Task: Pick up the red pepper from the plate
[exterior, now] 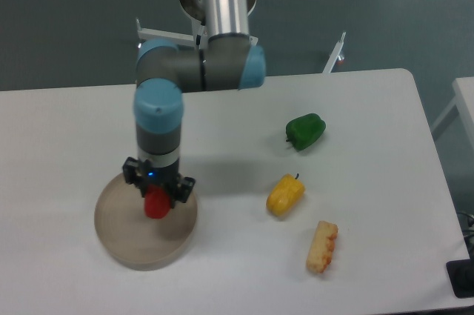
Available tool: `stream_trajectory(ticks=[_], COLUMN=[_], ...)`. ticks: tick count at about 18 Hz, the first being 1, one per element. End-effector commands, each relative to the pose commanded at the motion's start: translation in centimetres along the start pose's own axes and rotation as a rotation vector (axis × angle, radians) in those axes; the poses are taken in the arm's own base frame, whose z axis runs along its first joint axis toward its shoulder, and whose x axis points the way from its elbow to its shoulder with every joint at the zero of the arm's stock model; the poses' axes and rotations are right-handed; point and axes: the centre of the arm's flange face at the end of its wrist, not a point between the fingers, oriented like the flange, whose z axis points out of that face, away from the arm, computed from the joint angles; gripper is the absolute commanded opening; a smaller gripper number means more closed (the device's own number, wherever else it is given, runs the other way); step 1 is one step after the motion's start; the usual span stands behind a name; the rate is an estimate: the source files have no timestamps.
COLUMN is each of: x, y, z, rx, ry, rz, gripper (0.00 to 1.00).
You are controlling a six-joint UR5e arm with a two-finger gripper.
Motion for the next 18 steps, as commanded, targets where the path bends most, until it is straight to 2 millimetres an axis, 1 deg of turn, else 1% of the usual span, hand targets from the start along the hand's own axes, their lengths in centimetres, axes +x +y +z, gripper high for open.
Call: stream_trajectory(ticks=[3,4,7,8,9,10,12,14,18], x=[-4.4,-6.4,-10.1,-12.0,-12.8,-14.0,-15.2,-16.0,-16.3], y=[2.5,3.7,5.7,6.6,7.0,7.8,8.5,8.9,9.1], z=[-2.3,-2.9,-3.6,-4.3,-4.3,-4.3,-4.5,-4.7,-4.7], rx=[-0.013,-0.036,-0.046,-0.046,-0.05,-0.055,-0.056,-0.063,-0.071], ry=[-0.044,-0.076,-0.098,-0.105,-0.107,-0.114,-0.119,-0.13,-0.137], rz=[0.077,0.124,0.199,0.256,0.287,0.315,0.339,0.354,0.36], gripper=[0.46,0.46,0.46,0.46,0.46,0.46,0.46,0.46,0.45])
